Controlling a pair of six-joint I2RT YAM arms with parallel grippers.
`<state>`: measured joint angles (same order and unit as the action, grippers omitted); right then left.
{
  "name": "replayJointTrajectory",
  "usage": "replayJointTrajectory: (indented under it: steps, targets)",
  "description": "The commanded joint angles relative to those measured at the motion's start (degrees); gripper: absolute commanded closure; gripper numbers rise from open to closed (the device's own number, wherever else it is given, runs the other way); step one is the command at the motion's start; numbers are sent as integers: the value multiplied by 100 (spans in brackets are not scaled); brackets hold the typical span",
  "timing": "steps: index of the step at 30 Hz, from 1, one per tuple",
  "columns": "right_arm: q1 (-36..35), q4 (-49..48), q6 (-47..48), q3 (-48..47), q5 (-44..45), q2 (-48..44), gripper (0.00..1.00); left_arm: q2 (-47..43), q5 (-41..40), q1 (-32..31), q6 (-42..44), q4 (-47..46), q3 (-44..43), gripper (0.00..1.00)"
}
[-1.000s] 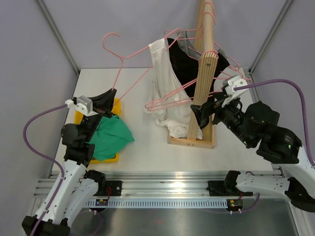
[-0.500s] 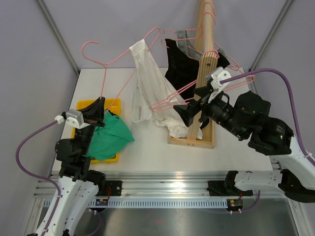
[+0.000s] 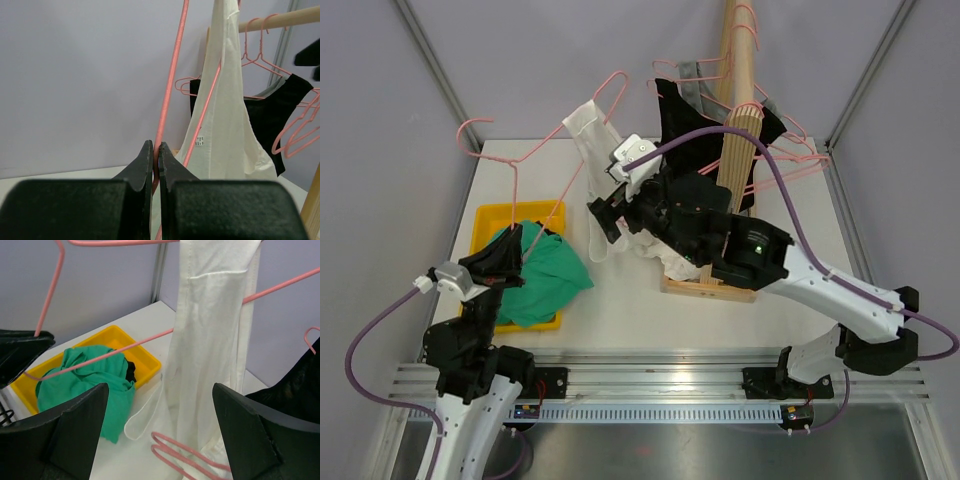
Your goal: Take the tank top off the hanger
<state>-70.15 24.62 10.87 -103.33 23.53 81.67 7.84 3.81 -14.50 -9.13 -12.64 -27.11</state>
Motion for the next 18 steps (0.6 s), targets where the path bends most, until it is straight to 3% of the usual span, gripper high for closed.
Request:
replayJointTrajectory:
  steps: [1,8,13,18]
  targets:
    - [-34,-1369,625,-162,546,173,8,-405,-276,9,-344,-178,4,100]
    - [63,-2189,1039,-30,820,561,13,-748,-188,9,-450,675,-356,100]
    - [370,-2348,847,-3,575,657,31,-1134,-65,18,-494,1229,-505,100]
    - [590,-2278,487,-47,171,815,40,-1302,31,26,-503,1651,-593,100]
